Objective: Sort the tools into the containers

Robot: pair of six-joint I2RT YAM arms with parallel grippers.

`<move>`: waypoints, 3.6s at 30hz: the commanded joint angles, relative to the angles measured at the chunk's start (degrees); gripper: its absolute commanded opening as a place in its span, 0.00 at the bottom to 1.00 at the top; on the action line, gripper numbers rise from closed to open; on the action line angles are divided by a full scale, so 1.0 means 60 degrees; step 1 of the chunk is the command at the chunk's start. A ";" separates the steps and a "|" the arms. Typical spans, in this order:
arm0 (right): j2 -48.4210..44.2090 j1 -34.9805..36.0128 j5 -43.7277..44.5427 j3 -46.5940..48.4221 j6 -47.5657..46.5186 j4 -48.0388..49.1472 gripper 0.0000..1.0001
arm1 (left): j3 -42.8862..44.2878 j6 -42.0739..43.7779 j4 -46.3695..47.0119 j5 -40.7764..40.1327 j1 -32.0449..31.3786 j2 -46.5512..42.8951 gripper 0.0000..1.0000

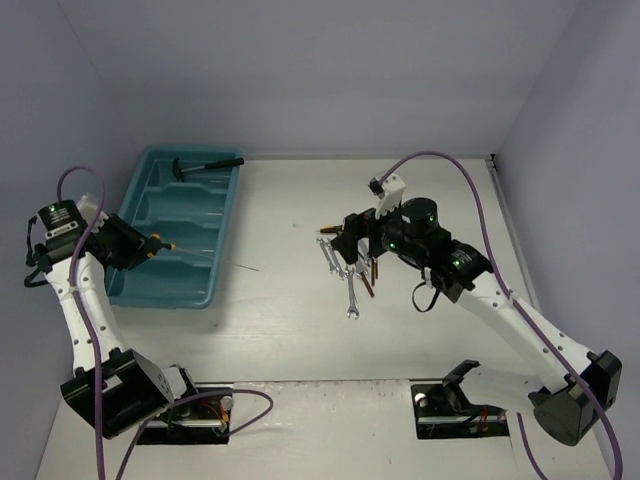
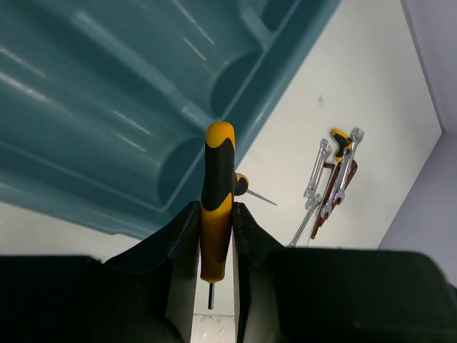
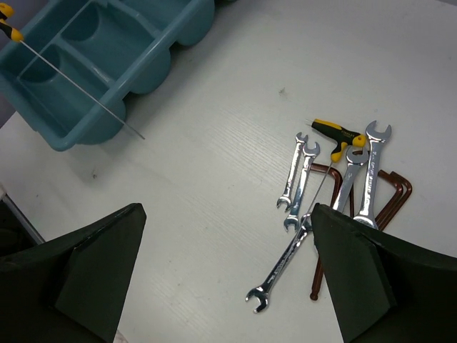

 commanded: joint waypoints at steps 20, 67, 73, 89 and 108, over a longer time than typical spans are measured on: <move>-0.1180 0.0136 -0.0138 -0.0629 0.0234 -0.0079 1.00 | 0.1148 0.0166 -0.0896 -0.2978 0.1498 0.2174 0.04; 0.2083 0.0122 0.1699 0.0236 0.1180 -0.0567 0.74 | 0.1491 -0.2177 0.0813 -0.5348 -0.6050 -0.0605 0.60; 0.4343 0.0017 0.2536 0.1586 0.1290 -0.0552 0.46 | 0.1647 -0.2048 0.0827 -0.5544 -0.7506 -0.0530 0.60; 0.8551 -0.0801 0.2660 0.4099 0.1551 -0.0562 0.41 | 0.1614 -0.1227 0.0847 -0.5114 -0.8390 -0.0547 0.60; 0.9926 -0.0757 0.3142 0.4856 0.1440 -0.0574 0.15 | 0.1598 -0.0891 0.0852 -0.4849 -0.8390 -0.0377 0.60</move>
